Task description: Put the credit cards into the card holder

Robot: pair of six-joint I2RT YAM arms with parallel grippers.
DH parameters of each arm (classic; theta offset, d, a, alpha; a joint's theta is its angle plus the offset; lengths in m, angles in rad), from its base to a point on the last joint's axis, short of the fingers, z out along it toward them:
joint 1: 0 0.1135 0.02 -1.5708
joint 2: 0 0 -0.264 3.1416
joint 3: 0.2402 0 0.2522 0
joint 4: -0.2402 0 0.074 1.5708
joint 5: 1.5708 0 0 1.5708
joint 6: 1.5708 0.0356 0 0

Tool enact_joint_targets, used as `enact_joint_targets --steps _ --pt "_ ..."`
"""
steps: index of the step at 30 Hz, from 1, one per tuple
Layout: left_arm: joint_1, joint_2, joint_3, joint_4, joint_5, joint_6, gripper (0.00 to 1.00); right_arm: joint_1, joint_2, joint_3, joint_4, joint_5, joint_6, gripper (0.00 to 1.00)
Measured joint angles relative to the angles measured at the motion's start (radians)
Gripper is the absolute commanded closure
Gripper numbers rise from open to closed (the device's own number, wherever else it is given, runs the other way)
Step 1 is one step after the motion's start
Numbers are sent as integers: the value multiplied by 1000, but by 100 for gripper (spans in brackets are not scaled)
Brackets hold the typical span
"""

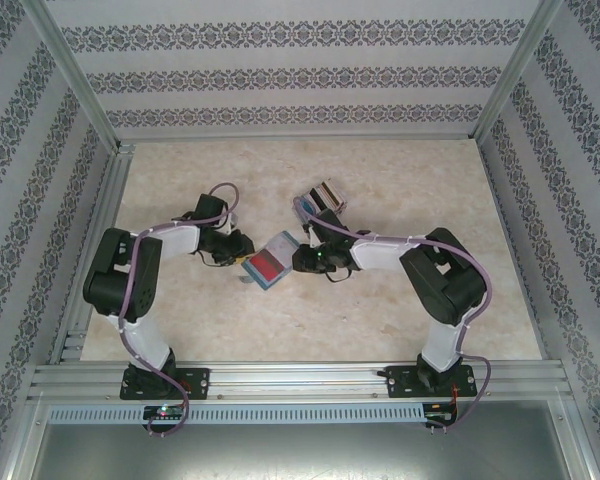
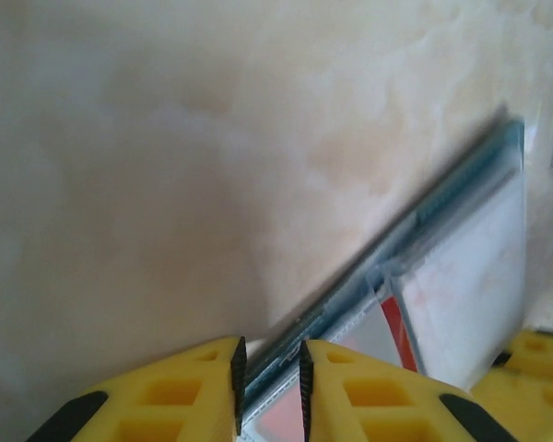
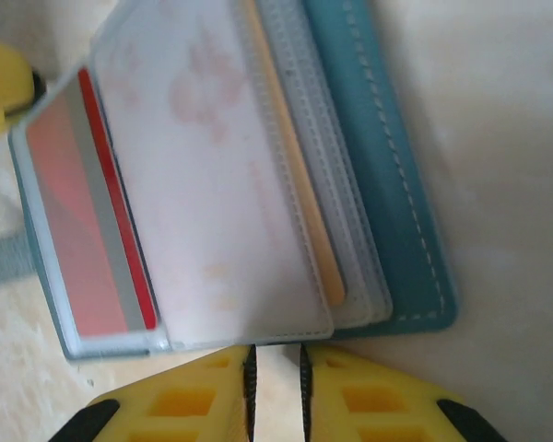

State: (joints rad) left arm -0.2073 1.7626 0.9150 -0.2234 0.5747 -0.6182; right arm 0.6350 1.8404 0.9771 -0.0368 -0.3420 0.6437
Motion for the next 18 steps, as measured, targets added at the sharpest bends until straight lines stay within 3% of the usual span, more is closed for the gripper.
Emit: enact_joint_targets --steps 7,18 --pt "-26 -147 -151 16 2 -63 74 -14 84 115 -19 -4 -20 75" --pt "-220 -305 -229 34 -30 -180 74 -16 253 358 -115 -82 -54 73"
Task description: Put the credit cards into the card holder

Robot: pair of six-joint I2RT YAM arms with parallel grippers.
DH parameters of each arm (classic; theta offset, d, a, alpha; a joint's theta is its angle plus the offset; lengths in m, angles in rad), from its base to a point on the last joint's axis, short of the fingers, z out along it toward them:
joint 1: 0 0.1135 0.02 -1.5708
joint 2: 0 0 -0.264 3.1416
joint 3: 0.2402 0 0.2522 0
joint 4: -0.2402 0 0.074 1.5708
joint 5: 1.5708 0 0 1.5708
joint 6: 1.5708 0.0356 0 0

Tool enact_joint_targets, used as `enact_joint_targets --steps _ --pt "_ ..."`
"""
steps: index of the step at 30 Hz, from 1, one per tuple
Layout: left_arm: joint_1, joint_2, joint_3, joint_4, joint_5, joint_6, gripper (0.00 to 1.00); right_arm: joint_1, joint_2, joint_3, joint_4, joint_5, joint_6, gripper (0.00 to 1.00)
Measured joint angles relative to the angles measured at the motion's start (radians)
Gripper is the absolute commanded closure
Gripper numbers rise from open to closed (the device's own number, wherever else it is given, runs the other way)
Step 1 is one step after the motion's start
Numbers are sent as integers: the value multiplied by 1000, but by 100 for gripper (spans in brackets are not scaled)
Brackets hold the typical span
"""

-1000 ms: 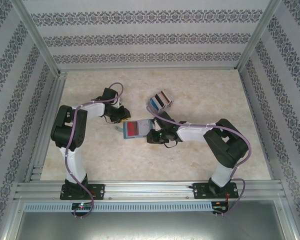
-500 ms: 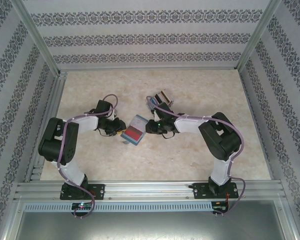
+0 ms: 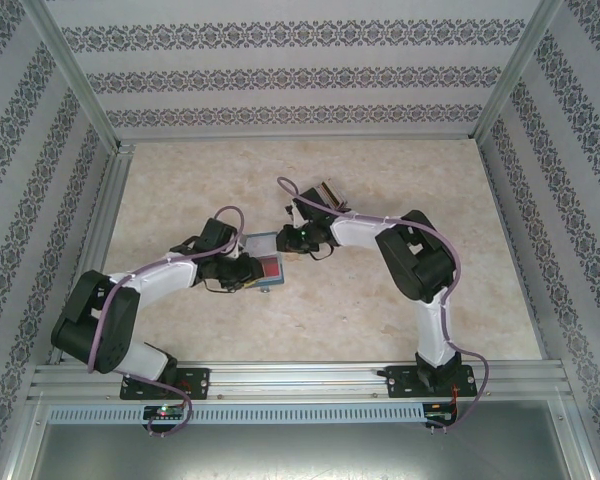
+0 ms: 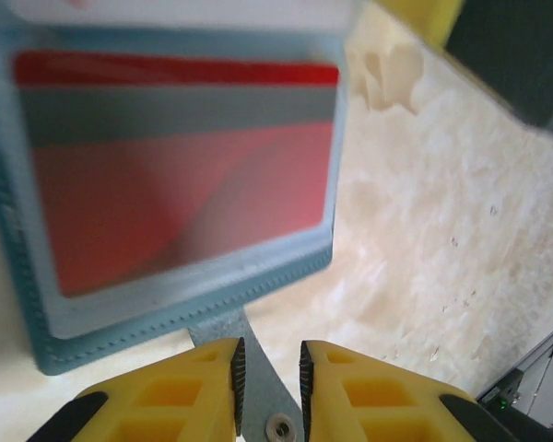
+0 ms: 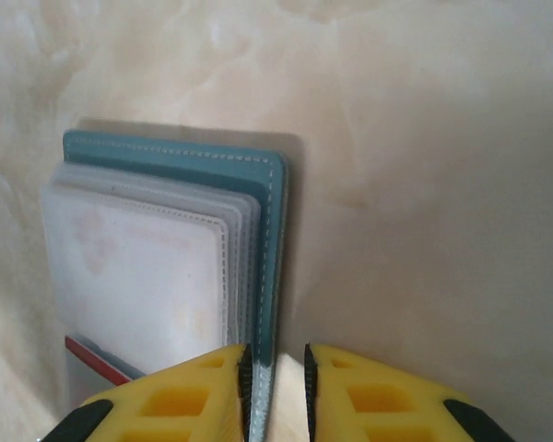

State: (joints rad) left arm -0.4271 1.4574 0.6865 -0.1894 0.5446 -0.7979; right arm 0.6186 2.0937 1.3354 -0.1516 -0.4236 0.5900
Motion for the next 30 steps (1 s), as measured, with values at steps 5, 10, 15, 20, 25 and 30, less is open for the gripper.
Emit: enact_joint_targets --steps 5,10,15,20,25,30 --pt "-58 18 -17 29 -13 -45 74 0 48 94 -48 -39 -22 72" --pt "-58 13 29 -37 -74 -30 74 -2 44 119 -93 -48 -53 70" --pt "-55 -11 130 -140 -158 28 75 -21 -36 105 -159 -41 -90 70" --pt "-36 -13 146 -200 -203 75 75 -72 -208 53 -184 -24 -117 68" --pt "-27 3 123 -224 -220 99 75 -129 -341 -10 -199 3 -143 66" --pt "-23 77 105 -223 -220 111 75 -212 -414 -83 -219 23 -161 64"
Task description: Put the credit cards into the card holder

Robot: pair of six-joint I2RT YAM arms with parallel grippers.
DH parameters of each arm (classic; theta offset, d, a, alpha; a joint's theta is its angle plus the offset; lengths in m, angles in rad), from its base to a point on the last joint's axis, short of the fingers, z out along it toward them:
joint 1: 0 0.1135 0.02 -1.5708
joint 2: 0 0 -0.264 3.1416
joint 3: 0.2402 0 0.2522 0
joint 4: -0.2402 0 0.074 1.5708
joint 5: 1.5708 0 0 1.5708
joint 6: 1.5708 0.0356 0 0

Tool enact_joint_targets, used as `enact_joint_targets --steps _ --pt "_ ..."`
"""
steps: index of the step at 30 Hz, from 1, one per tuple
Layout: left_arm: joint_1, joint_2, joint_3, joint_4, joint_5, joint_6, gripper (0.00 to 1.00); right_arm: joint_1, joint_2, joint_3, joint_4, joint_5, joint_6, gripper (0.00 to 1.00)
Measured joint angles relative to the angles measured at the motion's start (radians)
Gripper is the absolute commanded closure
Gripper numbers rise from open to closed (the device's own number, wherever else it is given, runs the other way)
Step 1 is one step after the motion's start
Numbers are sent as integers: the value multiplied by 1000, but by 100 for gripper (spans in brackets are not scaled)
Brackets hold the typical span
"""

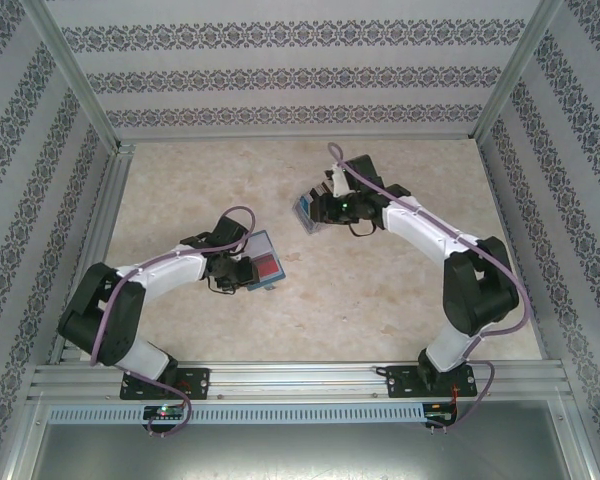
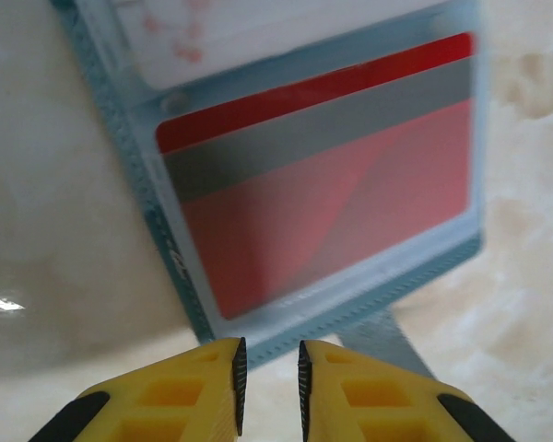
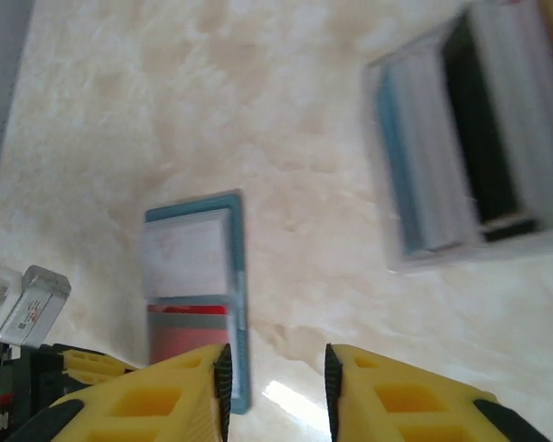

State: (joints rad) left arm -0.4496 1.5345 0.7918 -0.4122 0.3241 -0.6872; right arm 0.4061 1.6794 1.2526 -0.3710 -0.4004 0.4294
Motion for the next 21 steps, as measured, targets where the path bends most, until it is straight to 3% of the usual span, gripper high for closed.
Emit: enact_joint_targets --steps 9,21 --pt "6 45 -2 54 59 -6 73 -167 -45 -38 -16 3 -22 63" --pt "-39 140 59 183 148 -73 72 -188 -31 -47 -29 -9 -45 61"
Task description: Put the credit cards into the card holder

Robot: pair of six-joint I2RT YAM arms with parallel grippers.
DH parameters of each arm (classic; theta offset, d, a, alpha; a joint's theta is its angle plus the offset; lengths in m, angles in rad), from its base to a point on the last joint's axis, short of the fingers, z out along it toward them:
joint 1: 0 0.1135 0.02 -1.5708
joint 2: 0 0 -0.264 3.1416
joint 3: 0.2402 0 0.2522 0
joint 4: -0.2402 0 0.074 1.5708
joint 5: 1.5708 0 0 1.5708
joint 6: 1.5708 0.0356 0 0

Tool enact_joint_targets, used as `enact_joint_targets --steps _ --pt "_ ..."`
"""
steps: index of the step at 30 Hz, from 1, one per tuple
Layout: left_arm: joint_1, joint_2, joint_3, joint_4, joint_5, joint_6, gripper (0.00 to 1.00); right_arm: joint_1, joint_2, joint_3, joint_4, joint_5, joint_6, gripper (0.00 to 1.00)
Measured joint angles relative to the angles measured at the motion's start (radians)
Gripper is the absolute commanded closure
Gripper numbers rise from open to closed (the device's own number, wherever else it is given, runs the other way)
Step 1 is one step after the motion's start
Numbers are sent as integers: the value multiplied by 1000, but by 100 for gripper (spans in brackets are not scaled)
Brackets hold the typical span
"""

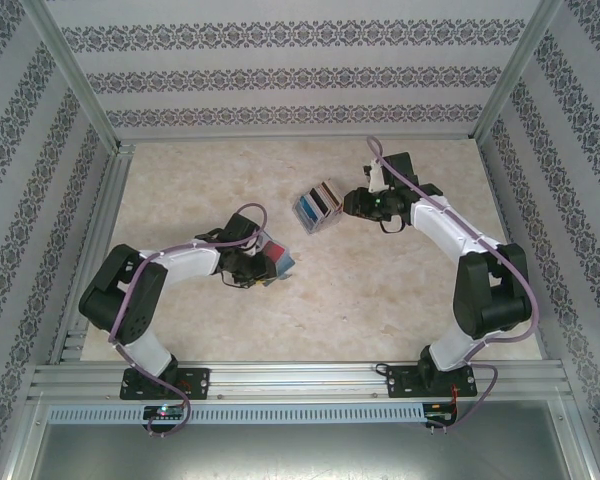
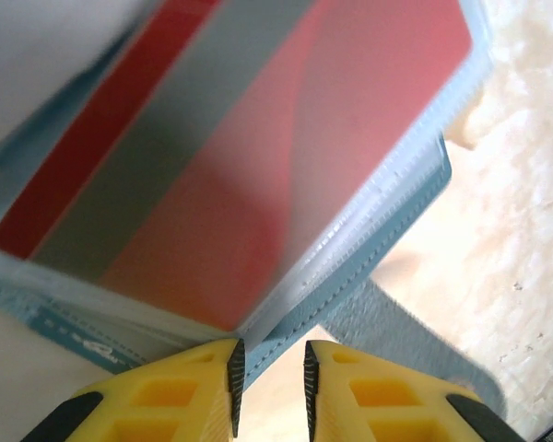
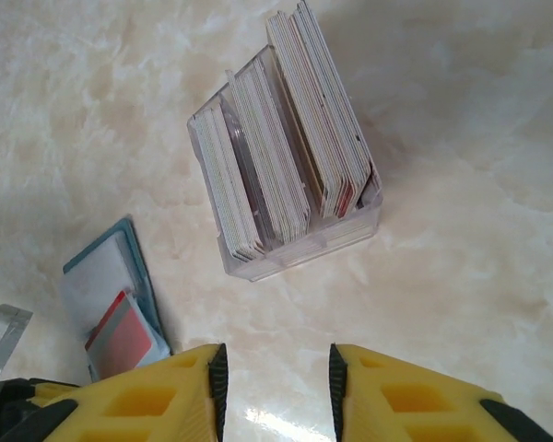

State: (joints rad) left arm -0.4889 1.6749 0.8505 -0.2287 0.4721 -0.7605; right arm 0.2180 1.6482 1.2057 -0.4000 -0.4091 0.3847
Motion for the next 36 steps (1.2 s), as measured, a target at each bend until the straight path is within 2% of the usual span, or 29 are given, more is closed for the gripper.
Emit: enact_joint_targets --steps 10,22,36 --pt "-107 45 81 31 16 -41 70 -33 219 248 -81 -4 -34 59" --pt "-107 -42 159 -79 -53 -25 66 -33 443 497 -194 -63 -72 57" --pt "-96 -12 209 -101 -65 -18 65 -30 515 568 -272 -124 -79 57"
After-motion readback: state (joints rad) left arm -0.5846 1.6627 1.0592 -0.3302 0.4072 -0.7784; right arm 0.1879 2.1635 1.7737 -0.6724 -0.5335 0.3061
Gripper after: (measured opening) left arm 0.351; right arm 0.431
